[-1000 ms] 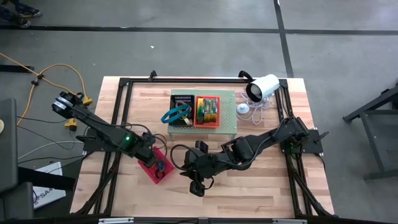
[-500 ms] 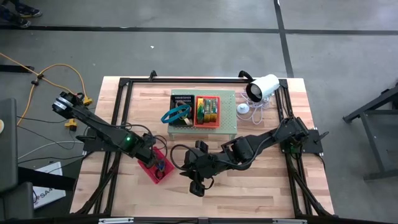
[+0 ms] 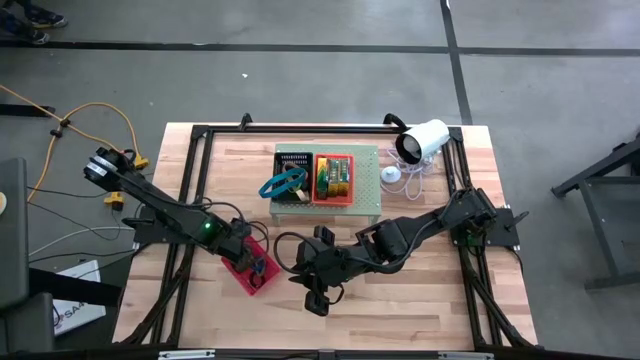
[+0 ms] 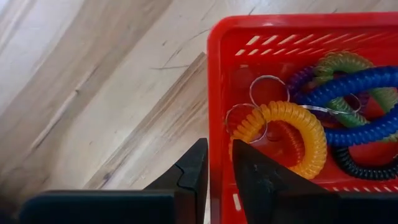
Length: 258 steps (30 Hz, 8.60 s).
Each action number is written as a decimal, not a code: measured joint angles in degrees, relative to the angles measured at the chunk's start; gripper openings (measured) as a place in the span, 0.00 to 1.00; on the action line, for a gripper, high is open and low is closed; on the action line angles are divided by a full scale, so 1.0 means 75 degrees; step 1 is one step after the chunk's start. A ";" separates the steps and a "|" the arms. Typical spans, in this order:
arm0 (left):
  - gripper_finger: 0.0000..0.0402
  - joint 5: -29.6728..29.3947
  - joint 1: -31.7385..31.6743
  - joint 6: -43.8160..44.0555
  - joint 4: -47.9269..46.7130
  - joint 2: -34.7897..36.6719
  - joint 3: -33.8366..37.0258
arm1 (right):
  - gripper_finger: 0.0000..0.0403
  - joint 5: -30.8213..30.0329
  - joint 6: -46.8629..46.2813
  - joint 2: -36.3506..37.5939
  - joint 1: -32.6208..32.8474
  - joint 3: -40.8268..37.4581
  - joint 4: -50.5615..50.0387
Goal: Pick & Place Office Desk Supplies
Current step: Put the red bin with spring keychains on the shelf
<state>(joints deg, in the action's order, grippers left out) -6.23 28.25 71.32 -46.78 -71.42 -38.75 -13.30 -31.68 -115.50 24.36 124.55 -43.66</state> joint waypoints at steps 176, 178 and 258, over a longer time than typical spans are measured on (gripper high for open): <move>0.00 0.1072 -0.1000 -0.0870 -0.3815 -0.1498 -0.5353 | 0.21 -0.0175 0.7945 -0.1046 0.0554 0.0003 -0.0970; 0.00 0.1083 -0.1097 -0.0852 -0.3801 -0.1527 -0.5355 | 0.21 -0.0181 0.7844 -0.1046 0.0554 0.0000 -0.0968; 0.00 0.0534 -0.1440 -0.2134 -0.2427 -0.1714 -0.5362 | 0.21 0.1216 0.6482 -0.1539 -0.0321 0.0000 -0.1335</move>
<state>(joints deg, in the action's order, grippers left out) -2.22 17.45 55.32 -64.99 -84.27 -78.96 -4.18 16.94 -127.04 21.96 124.55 -53.67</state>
